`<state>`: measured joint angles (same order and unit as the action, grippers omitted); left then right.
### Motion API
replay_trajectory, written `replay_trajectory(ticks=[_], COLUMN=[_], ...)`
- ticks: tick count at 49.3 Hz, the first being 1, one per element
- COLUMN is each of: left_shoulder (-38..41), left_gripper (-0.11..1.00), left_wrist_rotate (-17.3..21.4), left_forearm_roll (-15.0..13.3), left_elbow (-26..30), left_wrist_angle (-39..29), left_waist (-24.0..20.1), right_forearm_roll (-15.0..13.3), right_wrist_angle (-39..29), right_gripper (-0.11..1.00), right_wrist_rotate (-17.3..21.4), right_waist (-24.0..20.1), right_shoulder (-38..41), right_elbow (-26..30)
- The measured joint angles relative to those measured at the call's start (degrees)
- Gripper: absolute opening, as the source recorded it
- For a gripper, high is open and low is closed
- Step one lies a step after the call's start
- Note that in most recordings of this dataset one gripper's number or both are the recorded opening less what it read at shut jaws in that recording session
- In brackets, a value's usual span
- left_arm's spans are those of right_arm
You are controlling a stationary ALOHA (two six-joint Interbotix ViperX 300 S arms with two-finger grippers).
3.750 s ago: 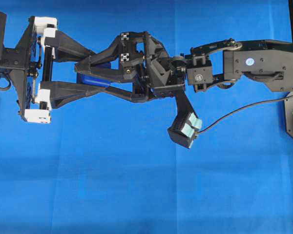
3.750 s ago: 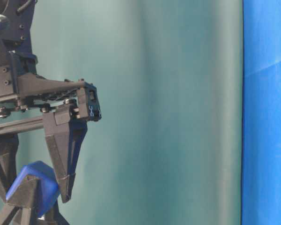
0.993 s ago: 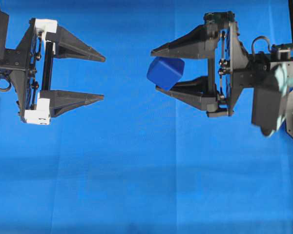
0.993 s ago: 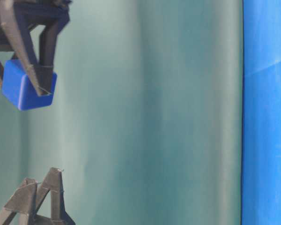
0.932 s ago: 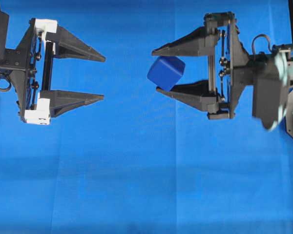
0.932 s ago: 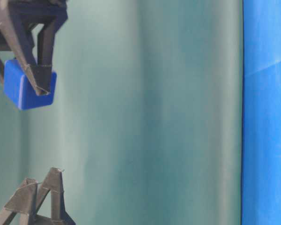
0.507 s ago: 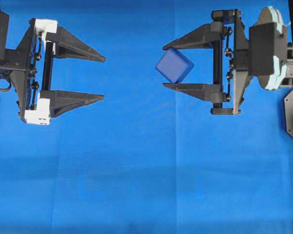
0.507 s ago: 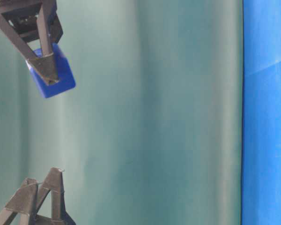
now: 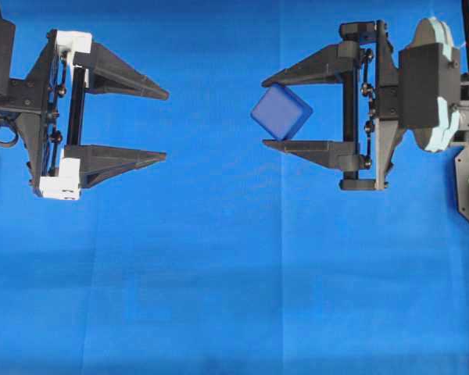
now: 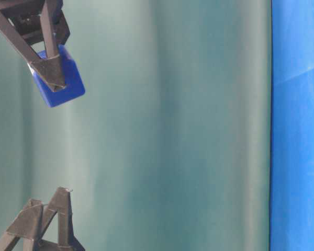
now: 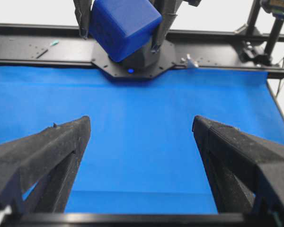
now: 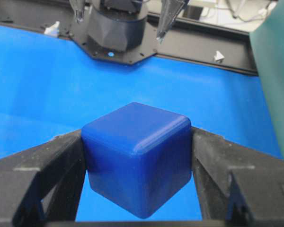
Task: Handover the blue block to the right arm after grasping it with the left arm, then place it in the designated position.
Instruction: 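Carry the cube with the right gripper toward the right side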
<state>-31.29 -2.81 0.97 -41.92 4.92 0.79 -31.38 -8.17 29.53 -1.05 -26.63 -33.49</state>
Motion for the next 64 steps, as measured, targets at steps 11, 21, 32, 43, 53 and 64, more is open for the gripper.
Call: replay_trajectory(ticks=[11, 21, 32, 43, 53, 64], left_shoulder=[0.09, 0.09, 0.09, 0.0, 0.0, 0.09], left_gripper=[0.93, 0.93, 0.93, 0.93, 0.93, 0.93], left_wrist_rotate=[0.0, 0.0, 0.0, 0.0, 0.0, 0.0], left_forearm_roll=[0.09, 0.09, 0.09, 0.09, 0.09, 0.09], left_elbow=[-0.09, 0.0, 0.0, 0.0, 0.0, 0.0], left_wrist_angle=[0.0, 0.0, 0.0, 0.0, 0.0, 0.0], left_waist=[-0.09, -0.09, -0.09, -0.09, -0.09, -0.09], right_forearm_roll=[0.0, 0.0, 0.0, 0.0, 0.0, 0.26], right_wrist_angle=[-0.09, -0.09, -0.09, -0.44, -0.79, -2.37], right_gripper=[0.56, 0.56, 0.56, 0.56, 0.56, 0.56], right_wrist_rotate=[0.0, 0.0, 0.0, 0.09, 0.18, 0.26], right_waist=[-0.09, -0.18, -0.26, -0.53, -0.62, -1.32], right_shoulder=[0.0, 0.0, 0.0, 0.09, 0.09, 0.0], right_elbow=[-0.09, 0.0, 0.0, -0.09, -0.09, -0.09])
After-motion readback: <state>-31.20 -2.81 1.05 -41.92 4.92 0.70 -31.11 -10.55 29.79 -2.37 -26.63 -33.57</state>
